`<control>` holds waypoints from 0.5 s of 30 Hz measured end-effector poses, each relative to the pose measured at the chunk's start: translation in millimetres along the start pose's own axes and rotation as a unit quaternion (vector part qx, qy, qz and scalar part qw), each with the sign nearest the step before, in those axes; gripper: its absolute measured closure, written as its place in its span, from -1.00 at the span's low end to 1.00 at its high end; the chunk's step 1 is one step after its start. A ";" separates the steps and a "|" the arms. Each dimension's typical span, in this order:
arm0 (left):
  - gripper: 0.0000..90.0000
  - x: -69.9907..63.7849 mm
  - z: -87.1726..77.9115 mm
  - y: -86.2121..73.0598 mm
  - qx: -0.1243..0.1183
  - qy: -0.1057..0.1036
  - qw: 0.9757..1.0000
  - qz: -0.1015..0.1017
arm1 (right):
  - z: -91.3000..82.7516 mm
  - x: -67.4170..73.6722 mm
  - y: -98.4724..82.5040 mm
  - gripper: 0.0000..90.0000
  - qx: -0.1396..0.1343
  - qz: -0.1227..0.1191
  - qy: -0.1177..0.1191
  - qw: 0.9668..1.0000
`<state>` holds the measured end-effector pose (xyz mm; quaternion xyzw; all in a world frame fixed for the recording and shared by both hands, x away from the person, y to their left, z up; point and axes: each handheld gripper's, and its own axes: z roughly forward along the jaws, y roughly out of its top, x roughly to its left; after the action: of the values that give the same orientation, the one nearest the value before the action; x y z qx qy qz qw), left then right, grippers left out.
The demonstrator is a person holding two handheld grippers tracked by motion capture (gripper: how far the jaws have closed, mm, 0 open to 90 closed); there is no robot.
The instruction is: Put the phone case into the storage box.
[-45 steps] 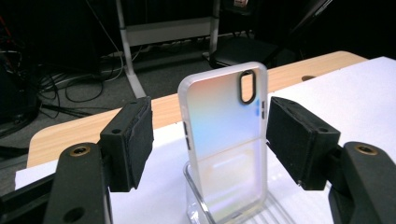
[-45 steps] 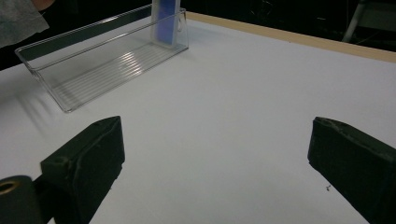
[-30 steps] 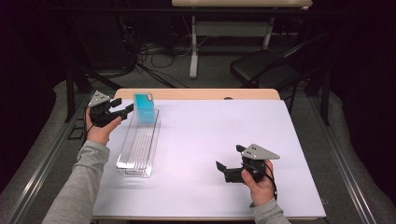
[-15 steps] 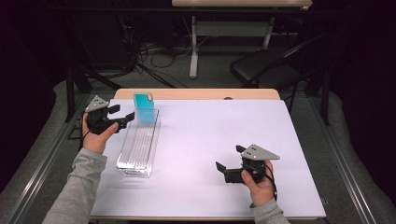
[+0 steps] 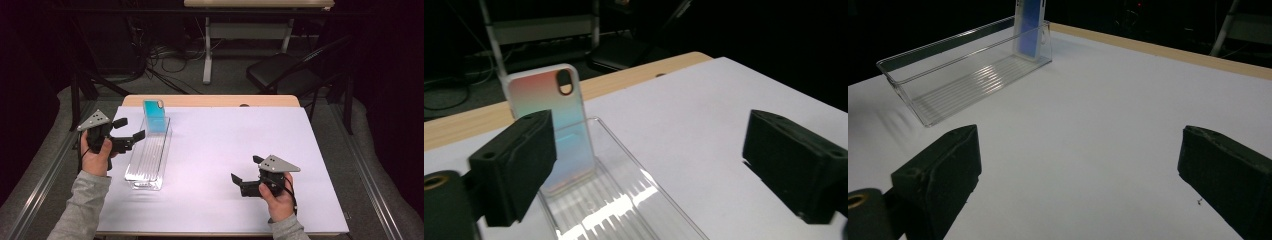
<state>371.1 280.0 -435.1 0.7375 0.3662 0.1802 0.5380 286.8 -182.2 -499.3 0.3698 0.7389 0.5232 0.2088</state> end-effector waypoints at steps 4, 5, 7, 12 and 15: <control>-0.92 -7.1 -7.6 -3.1 -0.010 -0.015 1.000 0.000 | -2.2 2.0 2.7 -1.00 0.003 -0.001 0.003 1.000; -0.93 -9.3 -9.6 -4.2 -0.010 -0.015 1.000 0.004 | -3.1 2.3 3.1 -1.00 0.003 -0.002 0.003 1.000; -0.99 -13.5 -13.1 -7.1 -0.009 -0.021 1.000 0.018 | -6.1 3.1 4.1 -1.00 0.004 -0.002 0.002 1.000; -0.99 -24.8 -22.0 -14.4 -0.024 -0.043 0.998 0.024 | -15.1 2.2 6.1 -1.00 -0.001 0.006 0.002 1.000; -0.99 -31.0 -23.9 -18.3 -0.020 -0.052 0.998 0.025 | -20.1 2.6 7.0 -1.00 0.001 0.004 -0.002 1.000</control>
<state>328.4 275.9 -439.5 0.7435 0.3159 0.1625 0.5666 273.5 -191.4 -485.3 0.3739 0.7375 0.5228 0.2073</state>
